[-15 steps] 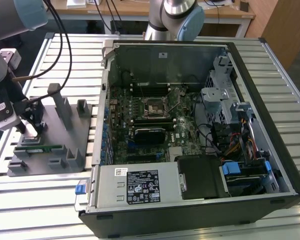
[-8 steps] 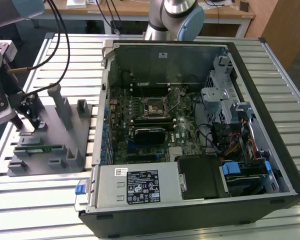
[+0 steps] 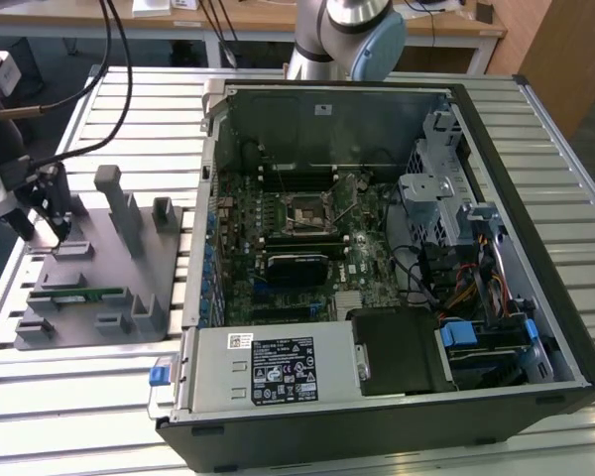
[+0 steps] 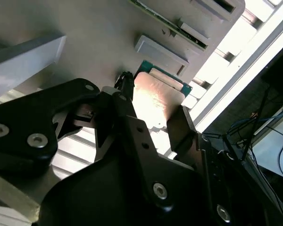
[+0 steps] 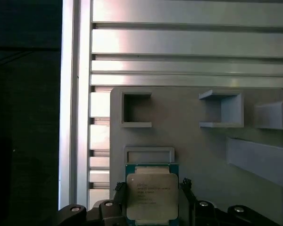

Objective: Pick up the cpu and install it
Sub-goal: 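Pick up the cpu and move it towards the insertion slot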

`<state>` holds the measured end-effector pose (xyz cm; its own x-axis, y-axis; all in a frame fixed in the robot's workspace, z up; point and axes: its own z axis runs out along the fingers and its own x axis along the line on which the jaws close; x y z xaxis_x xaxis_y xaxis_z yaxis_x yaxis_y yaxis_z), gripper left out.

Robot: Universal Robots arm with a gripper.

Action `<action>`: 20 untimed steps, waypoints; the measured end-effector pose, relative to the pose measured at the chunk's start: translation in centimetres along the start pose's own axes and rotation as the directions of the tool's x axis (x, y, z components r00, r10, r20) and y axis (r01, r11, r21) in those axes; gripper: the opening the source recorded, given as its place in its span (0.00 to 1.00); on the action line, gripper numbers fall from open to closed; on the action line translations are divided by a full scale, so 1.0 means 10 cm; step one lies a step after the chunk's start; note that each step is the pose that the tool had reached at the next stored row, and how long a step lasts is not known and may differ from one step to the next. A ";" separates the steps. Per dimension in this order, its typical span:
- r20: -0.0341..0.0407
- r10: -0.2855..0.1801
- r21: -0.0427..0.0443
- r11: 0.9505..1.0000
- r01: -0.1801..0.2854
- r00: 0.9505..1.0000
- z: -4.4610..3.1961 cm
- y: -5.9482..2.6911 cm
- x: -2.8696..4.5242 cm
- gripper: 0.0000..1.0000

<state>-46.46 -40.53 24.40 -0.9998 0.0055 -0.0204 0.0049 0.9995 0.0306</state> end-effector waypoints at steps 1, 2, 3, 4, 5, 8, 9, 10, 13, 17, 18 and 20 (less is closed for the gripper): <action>0.000 0.000 0.000 1.000 0.000 1.000 -0.034 0.001 0.000 0.53; 0.000 0.000 0.000 1.000 0.000 1.000 -0.054 0.001 -0.001 0.53; 0.000 0.000 0.000 1.000 0.000 1.000 -0.056 0.002 -0.001 0.53; 0.000 0.000 0.000 1.000 0.000 1.000 -0.056 0.002 -0.001 0.53; 0.000 0.000 0.000 1.000 0.000 1.000 -0.056 0.002 -0.001 0.53; 0.000 0.000 0.000 1.000 0.000 1.000 -0.057 0.002 -0.001 0.53; 0.000 0.000 0.000 1.000 0.000 1.000 -0.058 0.002 -0.001 0.53; 0.000 0.000 0.000 1.000 0.000 1.000 -0.059 0.002 -0.001 0.53; 0.000 0.000 0.000 1.000 0.000 1.000 -0.089 0.002 -0.002 0.53; 0.000 0.000 -0.001 1.000 0.000 1.000 -0.175 0.005 -0.003 0.53; 0.000 0.000 -0.001 1.000 0.000 1.000 -0.196 0.006 -0.004 0.53; 0.000 0.000 -0.001 1.000 0.000 1.000 -0.238 0.007 -0.005 0.53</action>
<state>-46.46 -40.53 26.78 -0.9998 0.0055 -0.0203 0.0049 0.9995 0.0316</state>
